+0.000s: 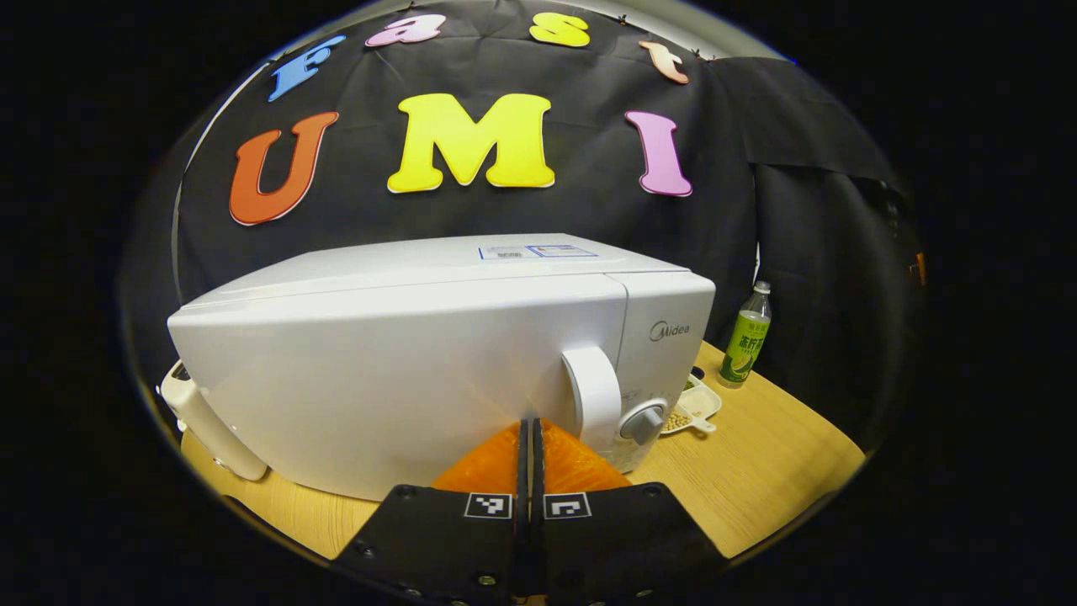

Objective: Open the microwave oven with the left hand, put the food in, and close the microwave oven.

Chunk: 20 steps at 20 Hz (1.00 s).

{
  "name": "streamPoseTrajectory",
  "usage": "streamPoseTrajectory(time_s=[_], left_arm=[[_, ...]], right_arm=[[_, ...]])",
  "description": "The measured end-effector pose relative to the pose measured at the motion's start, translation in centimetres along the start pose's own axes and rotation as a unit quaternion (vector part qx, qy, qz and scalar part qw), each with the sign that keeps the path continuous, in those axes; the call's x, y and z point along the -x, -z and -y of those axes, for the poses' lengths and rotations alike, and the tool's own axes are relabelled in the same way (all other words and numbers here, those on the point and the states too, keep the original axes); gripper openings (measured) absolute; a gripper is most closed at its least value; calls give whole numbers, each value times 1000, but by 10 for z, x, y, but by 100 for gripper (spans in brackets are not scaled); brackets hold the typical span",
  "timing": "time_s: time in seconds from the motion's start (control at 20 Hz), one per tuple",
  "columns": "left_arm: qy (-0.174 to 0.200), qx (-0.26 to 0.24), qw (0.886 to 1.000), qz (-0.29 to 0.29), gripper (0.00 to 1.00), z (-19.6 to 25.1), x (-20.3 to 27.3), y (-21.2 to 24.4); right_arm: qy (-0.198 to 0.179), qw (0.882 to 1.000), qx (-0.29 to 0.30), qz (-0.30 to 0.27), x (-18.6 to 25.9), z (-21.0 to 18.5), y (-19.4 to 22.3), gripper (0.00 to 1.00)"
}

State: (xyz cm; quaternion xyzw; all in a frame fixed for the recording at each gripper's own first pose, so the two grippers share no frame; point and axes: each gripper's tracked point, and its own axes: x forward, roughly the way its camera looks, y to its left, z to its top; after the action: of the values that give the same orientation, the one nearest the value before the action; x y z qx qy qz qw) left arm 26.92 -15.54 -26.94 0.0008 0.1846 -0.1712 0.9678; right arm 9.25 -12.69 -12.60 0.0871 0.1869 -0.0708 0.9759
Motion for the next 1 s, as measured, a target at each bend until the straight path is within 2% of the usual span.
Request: streamPoseTrajectory(time_s=[0.05, 0.1, 0.2, 0.25, 0.55, 0.6, 0.65, 0.7, 0.85, 0.9, 0.95, 1.0], left_arm=[[4, 6, 1000, -1, 0, 1, -1, 1], [7, 5, 1000, 1, 0, 2, 0, 0], [9, -1, 1000, -1, 0, 1, 2, 1], [10, -3, 1000, 0, 0, 1, 2, 1], [-8, -29, 1000, -4, 0, -12, 27, -4], [-18, -39, 999, -1, 10, -19, 34, -8], [-26, -46, 999, -2, 0, -25, 42, -12], [-27, -47, 999, -7, 0, -27, 53, -13], [-21, -47, 999, 2, 98, -28, 86, -28], [-22, -52, 998, 11, 96, -30, 95, -36], [-28, -56, 998, 21, 96, -32, 105, -43], [-30, -56, 998, 26, 96, -33, 115, -50]], right_arm=[[0, 1000, 1, 2, 1, -2, -1, 92], [1, 1000, 3, 4, 2, -4, -3, 100], [2, 1000, 6, 5, 5, -7, -3, 100], [4, 1000, 7, 6, 6, -8, -4, 91], [5, 1000, 1, 12, 9, -17, -5, 92], [5, 1000, -2, 12, 8, -19, -5, 100], [5, 1000, -3, 13, 8, -22, -5, 100], [6, 1000, -4, 13, 7, -23, -4, 100], [2, 1000, -7, 20, 6, -33, -7, 100], [2, 1000, -7, 23, 6, -36, -8, 100], [1, 1000, -6, 26, 7, -39, -9, 91], [-2, 1000, -5, 29, 8, -44, -11, 91]])
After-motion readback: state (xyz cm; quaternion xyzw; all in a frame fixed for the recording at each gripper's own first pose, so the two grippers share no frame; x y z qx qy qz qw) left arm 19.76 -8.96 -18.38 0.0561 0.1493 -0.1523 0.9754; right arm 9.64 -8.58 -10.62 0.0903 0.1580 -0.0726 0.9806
